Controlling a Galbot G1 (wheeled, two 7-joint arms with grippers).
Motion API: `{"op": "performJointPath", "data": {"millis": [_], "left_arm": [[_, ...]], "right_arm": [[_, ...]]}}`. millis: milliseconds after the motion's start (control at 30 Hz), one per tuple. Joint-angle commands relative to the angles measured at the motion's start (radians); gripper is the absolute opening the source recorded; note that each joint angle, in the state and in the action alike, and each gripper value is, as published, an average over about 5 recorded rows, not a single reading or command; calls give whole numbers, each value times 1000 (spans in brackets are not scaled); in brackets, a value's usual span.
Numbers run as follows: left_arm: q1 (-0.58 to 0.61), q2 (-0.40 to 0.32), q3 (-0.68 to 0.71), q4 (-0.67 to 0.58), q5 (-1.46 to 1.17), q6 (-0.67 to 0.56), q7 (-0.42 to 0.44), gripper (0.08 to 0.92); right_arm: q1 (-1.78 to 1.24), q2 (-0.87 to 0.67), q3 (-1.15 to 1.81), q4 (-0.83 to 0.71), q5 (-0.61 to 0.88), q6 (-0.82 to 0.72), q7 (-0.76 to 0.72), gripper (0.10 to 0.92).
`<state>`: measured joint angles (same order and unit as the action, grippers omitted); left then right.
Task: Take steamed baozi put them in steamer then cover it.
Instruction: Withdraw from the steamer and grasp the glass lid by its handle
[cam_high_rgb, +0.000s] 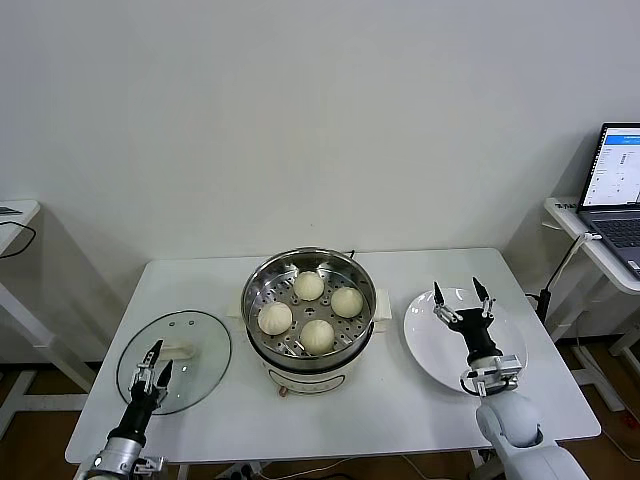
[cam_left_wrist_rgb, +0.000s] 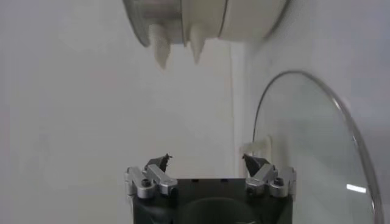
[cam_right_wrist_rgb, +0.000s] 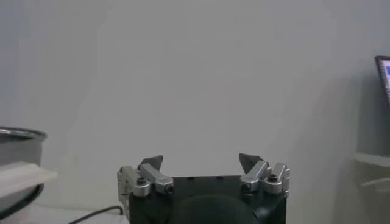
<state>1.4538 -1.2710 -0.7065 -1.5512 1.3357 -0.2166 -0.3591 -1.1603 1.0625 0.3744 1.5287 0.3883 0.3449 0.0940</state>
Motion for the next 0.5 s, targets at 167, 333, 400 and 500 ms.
{"op": "performJointPath", "data": {"millis": [167, 333, 400, 500], "left_arm": [[-157, 3, 9, 179, 38, 11, -3, 823], [-173, -3, 11, 192, 34, 15, -5, 823], [-178, -6, 10, 191, 32, 19, -5, 823], [-186, -8, 13, 196, 32, 25, -3, 823]], "right_arm": [[-51, 20, 37, 8, -13, 8, 6, 823], [-52, 19, 39, 9, -15, 8, 6, 823], [-52, 19, 39, 7, -17, 8, 6, 823], [-52, 21, 39, 7, -19, 9, 6, 823]]}}
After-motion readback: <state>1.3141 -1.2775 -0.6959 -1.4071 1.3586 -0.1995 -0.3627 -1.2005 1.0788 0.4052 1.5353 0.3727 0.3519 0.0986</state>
